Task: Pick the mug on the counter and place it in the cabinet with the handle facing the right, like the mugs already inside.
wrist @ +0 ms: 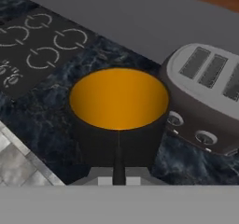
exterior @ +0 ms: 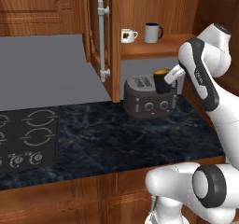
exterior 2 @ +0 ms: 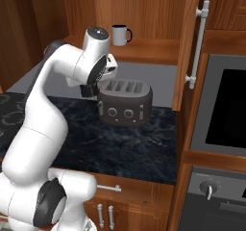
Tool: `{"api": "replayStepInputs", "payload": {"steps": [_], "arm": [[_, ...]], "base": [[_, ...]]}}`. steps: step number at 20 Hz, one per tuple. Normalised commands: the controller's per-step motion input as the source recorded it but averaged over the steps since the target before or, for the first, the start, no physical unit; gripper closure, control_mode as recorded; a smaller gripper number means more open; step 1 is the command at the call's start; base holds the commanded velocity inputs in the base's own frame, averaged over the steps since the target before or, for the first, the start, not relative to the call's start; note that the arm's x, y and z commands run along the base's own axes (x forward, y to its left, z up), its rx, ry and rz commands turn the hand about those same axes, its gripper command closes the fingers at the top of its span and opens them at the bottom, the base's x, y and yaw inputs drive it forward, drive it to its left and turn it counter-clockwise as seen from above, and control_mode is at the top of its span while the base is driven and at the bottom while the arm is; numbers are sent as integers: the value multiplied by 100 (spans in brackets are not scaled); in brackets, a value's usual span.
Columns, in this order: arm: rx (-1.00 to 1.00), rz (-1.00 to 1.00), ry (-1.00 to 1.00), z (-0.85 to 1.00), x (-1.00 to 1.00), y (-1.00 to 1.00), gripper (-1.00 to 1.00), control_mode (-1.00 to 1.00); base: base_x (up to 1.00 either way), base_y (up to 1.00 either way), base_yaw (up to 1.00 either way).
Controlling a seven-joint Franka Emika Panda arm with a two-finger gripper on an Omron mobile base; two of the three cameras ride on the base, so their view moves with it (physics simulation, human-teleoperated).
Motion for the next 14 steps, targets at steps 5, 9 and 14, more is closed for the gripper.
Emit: {"api": "replayStepInputs", "payload": {"steps": [5,9,14], "arm": [[-17,5,-25,-1,-38,15,100,-100],[-1,0,-21,4,-22,9,100,-100],[8,0,-6,41,0,-3,100,-100]], "base": [[0,0,0],[0,0,0],[0,0,0]]}}
